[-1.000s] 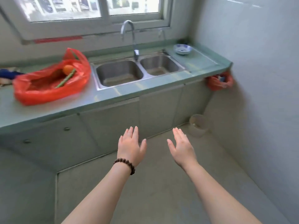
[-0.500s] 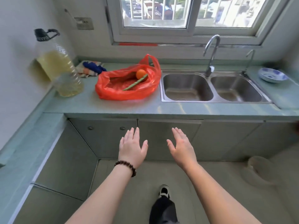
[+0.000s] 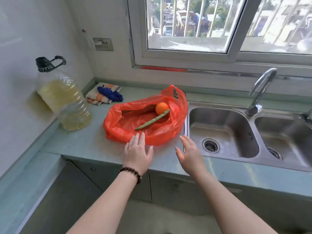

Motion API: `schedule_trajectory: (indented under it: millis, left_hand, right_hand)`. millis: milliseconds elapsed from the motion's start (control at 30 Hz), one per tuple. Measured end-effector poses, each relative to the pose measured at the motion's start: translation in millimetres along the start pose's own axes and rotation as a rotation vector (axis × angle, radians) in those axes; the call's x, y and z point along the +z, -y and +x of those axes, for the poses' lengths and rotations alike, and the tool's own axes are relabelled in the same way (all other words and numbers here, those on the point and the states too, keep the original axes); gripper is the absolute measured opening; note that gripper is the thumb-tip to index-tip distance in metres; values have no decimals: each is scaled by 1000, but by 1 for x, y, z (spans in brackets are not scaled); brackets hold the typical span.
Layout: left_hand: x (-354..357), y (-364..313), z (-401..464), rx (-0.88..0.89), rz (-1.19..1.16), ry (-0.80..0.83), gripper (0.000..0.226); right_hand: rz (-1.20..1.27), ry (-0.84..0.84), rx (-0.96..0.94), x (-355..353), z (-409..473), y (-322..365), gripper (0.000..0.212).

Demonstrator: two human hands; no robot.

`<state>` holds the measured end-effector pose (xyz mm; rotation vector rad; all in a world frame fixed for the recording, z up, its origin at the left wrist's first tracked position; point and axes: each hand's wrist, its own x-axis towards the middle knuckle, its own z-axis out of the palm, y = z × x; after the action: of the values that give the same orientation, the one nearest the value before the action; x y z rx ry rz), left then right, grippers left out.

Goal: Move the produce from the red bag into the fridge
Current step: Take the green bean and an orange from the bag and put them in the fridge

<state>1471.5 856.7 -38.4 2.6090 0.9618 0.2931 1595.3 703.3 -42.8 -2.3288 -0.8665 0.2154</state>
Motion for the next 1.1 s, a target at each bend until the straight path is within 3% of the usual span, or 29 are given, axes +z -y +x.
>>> schedule_trajectory:
  millis: [400, 667, 867, 1100]
  left_hand:
    - [29, 32, 131, 4, -35, 94, 64]
    - [66, 58, 229, 159, -48, 283, 66]
    - [93, 55, 256, 282, -103, 379, 65]
    - [98, 52, 265, 328, -172, 345, 27]
  right_hand:
    - [5, 11, 67, 38, 123, 1, 52]
    - [-55, -77, 210, 61, 169, 11, 50]
    - [-92, -141, 290, 66, 176, 16, 50]
    - [-79, -132, 303, 70, 186, 19, 49]
